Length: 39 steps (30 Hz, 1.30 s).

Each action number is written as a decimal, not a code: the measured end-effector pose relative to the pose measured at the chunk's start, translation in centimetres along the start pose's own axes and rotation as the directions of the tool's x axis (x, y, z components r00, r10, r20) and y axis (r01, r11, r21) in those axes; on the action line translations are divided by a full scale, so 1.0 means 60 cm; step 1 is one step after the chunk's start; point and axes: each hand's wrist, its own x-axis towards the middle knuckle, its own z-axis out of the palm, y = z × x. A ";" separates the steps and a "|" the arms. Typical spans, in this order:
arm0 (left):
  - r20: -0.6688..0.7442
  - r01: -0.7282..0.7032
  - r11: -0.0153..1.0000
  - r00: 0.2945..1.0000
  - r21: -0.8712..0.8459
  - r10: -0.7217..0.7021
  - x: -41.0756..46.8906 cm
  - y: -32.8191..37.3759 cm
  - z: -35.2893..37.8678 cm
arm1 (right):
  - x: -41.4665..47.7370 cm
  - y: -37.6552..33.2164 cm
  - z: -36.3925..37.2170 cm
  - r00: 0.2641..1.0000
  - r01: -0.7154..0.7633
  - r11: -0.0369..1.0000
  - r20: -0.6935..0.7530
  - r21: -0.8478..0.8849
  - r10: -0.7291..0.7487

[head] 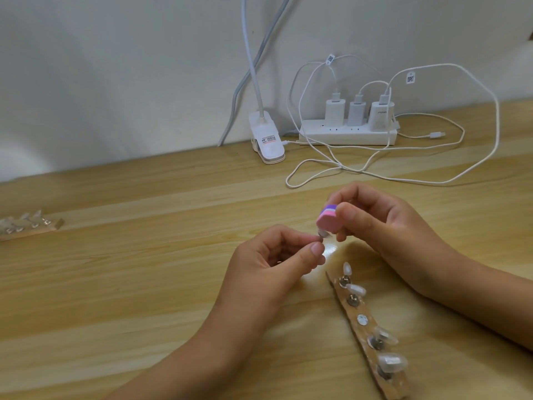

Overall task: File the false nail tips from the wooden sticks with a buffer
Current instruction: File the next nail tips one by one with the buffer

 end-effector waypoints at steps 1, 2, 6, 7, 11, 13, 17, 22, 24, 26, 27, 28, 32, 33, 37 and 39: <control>0.003 -0.003 1.000 1.000 0.015 0.003 0.000 -0.001 0.000 | 0.000 0.000 0.000 1.000 0.004 1.000 -0.003 -0.004 -0.004; 0.003 -0.004 1.000 1.000 0.025 0.004 -0.001 -0.001 0.001 | 0.001 0.001 0.001 1.000 0.003 1.000 0.004 -0.016 -0.003; -0.006 -0.004 0.999 1.000 0.053 0.004 -0.001 -0.002 0.001 | 0.002 0.005 0.004 1.000 -0.016 0.999 0.005 -0.050 0.016; -0.006 -0.005 0.999 1.000 0.053 0.005 0.000 -0.001 0.001 | 0.000 0.005 0.004 1.000 0.016 0.999 -0.009 -0.044 -0.016; -0.011 0.007 0.998 1.000 0.056 -0.006 0.000 -0.002 0.000 | -0.003 0.004 0.006 0.998 0.057 0.996 -0.020 -0.066 -0.059; -0.007 0.002 0.998 1.000 0.061 -0.002 0.000 -0.002 0.000 | -0.001 0.007 0.007 1.000 0.023 0.996 0.001 -0.085 -0.023; -0.007 -0.011 0.998 1.000 0.063 0.011 -0.001 0.000 0.003 | -0.002 0.007 0.006 0.999 0.048 0.997 -0.009 -0.056 -0.049; -0.023 -0.014 0.999 1.000 0.045 0.015 0.000 -0.001 0.002 | -0.003 0.006 0.005 0.998 0.064 0.997 -0.016 -0.048 -0.065; -0.020 -0.011 0.999 1.000 0.039 0.011 0.000 0.000 0.001 | -0.003 0.004 0.006 0.998 0.062 0.996 -0.013 -0.058 -0.063; -0.023 -0.006 0.999 1.000 0.043 0.007 -0.001 -0.001 0.001 | -0.002 0.004 0.007 1.000 0.013 0.998 0.013 -0.057 -0.012; -0.024 -0.007 0.999 1.000 0.039 0.008 -0.001 -0.001 0.001 | -0.002 0.005 0.006 1.000 0.012 0.999 0.014 -0.052 -0.011; -0.023 -0.007 0.999 1.000 0.032 0.007 -0.001 0.000 0.002 | -0.003 0.006 0.004 1.000 0.025 0.998 0.007 -0.055 -0.025; -0.025 -0.002 1.000 1.000 0.030 0.003 0.000 0.000 0.002 | 0.000 0.008 0.003 0.999 0.007 0.998 0.042 -0.068 -0.005; -0.028 -0.002 1.000 1.000 0.030 0.003 0.000 0.000 0.002 | 0.001 0.010 0.003 0.999 -0.001 0.998 0.041 -0.068 0.004; -0.029 -0.004 0.999 1.000 0.032 0.005 -0.001 0.003 0.004 | 0.001 0.010 0.003 0.999 0.051 0.997 0.018 -0.061 -0.049; -0.041 0.004 0.999 0.999 0.036 -0.003 -0.001 0.002 0.004 | 0.002 0.011 0.003 0.999 0.009 0.998 0.049 -0.070 -0.006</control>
